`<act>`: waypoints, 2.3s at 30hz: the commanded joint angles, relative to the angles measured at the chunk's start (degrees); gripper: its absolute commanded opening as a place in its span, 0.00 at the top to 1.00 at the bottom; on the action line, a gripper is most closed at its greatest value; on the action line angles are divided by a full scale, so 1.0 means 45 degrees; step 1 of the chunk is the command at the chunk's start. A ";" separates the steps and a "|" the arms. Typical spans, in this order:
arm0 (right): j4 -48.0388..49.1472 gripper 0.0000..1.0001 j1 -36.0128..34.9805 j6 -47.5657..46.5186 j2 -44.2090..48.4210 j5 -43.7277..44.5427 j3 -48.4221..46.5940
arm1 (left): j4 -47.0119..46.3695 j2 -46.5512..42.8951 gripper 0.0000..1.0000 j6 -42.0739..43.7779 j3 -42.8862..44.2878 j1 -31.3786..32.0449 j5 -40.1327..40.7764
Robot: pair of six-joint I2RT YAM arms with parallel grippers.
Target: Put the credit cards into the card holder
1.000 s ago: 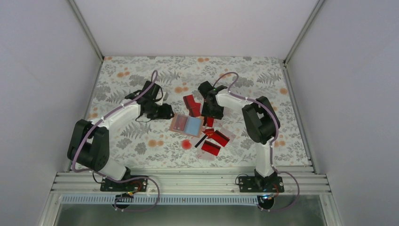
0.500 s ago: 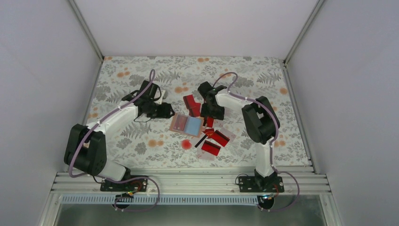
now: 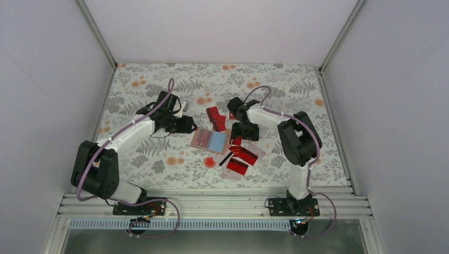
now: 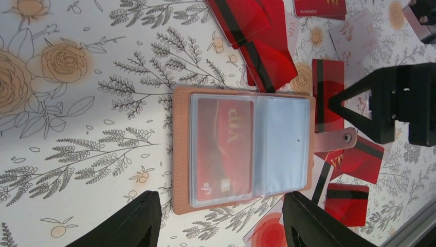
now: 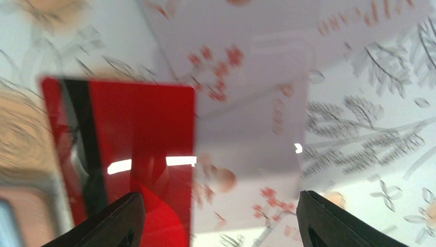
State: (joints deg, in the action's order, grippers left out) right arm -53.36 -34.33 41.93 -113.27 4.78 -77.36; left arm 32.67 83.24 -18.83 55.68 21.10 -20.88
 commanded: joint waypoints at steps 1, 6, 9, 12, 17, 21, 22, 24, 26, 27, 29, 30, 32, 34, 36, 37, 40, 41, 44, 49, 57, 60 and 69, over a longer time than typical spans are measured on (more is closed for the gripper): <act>-0.0649 0.26 0.0399 -0.0445 0.0666 0.0303 0.1539 | -0.0241 -0.0268 0.40 0.0142 -0.0241 -0.0059 -0.0207; -0.0504 0.28 0.0716 -0.0834 0.1137 0.0214 0.2413 | -0.0209 -0.0242 0.40 0.0141 -0.0206 -0.0050 -0.0232; -0.0298 0.29 0.0732 -0.1595 0.1956 -0.0117 0.2488 | -0.0237 -0.0240 0.40 0.0141 -0.0214 -0.0072 -0.0256; 0.0355 0.30 0.0678 -0.2716 0.3249 -0.0219 0.2637 | -0.0319 -0.0275 0.40 0.0122 -0.0244 -0.0057 -0.0319; 0.2127 0.27 0.0482 -0.5735 0.5566 -0.0286 0.3379 | -0.0525 -0.0333 0.40 0.0122 -0.0183 -0.0070 -0.0448; 0.2257 0.24 0.0518 -0.7208 0.5185 -0.0015 0.2874 | -0.0467 -0.0447 0.40 0.0113 -0.0106 -0.0062 -0.0458; 0.2419 0.23 0.0504 -0.8156 0.5249 -0.0711 0.2973 | -0.0431 -0.0495 0.40 0.0113 -0.0110 -0.0068 -0.0457; 0.2871 0.23 0.0502 -0.8754 0.5442 -0.1043 0.3162 | -0.0370 -0.0617 0.40 0.0155 -0.0147 -0.0058 -0.0448; 0.2617 0.22 0.0493 -0.9830 0.5245 -0.1590 0.3154 | -0.0295 -0.0711 0.40 0.0226 -0.0130 -0.0055 -0.0408; 0.2361 0.21 0.0484 -1.0266 0.5113 -0.2136 0.3166 | -0.0256 -0.0765 0.40 0.0237 -0.0128 -0.0060 -0.0390; 0.1701 0.19 0.0454 -1.1475 0.4773 -0.3245 0.3220 | -0.0244 -0.0866 0.40 0.0239 -0.0144 -0.0058 -0.0381; 0.1485 0.18 0.0450 -1.1714 0.4617 -0.3282 0.3263 | -0.0257 -0.0906 0.40 0.0222 -0.0147 -0.0065 -0.0384; 0.1352 0.17 0.0251 -1.2120 0.4528 -0.3283 0.3518 | -0.0267 -0.0943 0.40 0.0207 -0.0137 -0.0058 -0.0379; 0.1587 0.17 -0.0201 -1.2740 0.4892 -0.3210 0.4018 | -0.0239 -0.0968 0.40 0.0218 -0.0137 -0.0053 -0.0360; 0.1862 0.17 -0.0643 -1.3166 0.5288 -0.3053 0.4302 | -0.0246 -0.1015 0.40 0.0220 -0.0171 -0.0060 -0.0326; 0.1966 0.17 -0.0784 -1.3310 0.5423 -0.3039 0.4382 | -0.0247 -0.1066 0.40 0.0210 -0.0199 -0.0058 -0.0304; 0.2054 0.19 -0.1068 -1.3607 0.5475 -0.2822 0.4503 | -0.0305 -0.1115 0.40 0.0147 -0.0316 -0.0056 -0.0301; 0.1954 0.19 -0.1142 -1.3714 0.5307 -0.2692 0.4519 | -0.0306 -0.1120 0.40 0.0127 -0.0322 -0.0050 -0.0305; 0.1715 0.20 -0.1337 -1.3889 0.4733 -0.2167 0.4829 | -0.0306 -0.1178 0.40 0.0150 -0.0323 -0.0060 -0.0287; 0.1953 0.22 -0.1395 -1.4114 0.4514 -0.1824 0.5377 | -0.0246 -0.1214 0.40 0.0215 -0.0321 -0.0060 -0.0223; 0.2307 0.24 -0.1395 -1.4286 0.4178 -0.1589 0.5419 | -0.0307 -0.1223 0.40 0.0199 -0.0373 -0.0054 -0.0283; 0.2446 0.24 -0.1395 -1.4361 0.4090 -0.1579 0.5379 | -0.0268 -0.1271 0.40 0.0219 -0.0390 -0.0059 -0.0262; 0.2763 0.26 -0.1217 -1.4676 0.3522 -0.1281 0.5241 | -0.0253 -0.1440 0.40 0.0180 -0.0563 -0.0059 -0.0194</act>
State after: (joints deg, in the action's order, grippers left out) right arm -42.61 -39.97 -22.57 -95.37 -2.13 -53.43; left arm 31.83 78.30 -18.63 54.02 21.10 -22.06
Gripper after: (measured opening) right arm 0.743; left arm 0.603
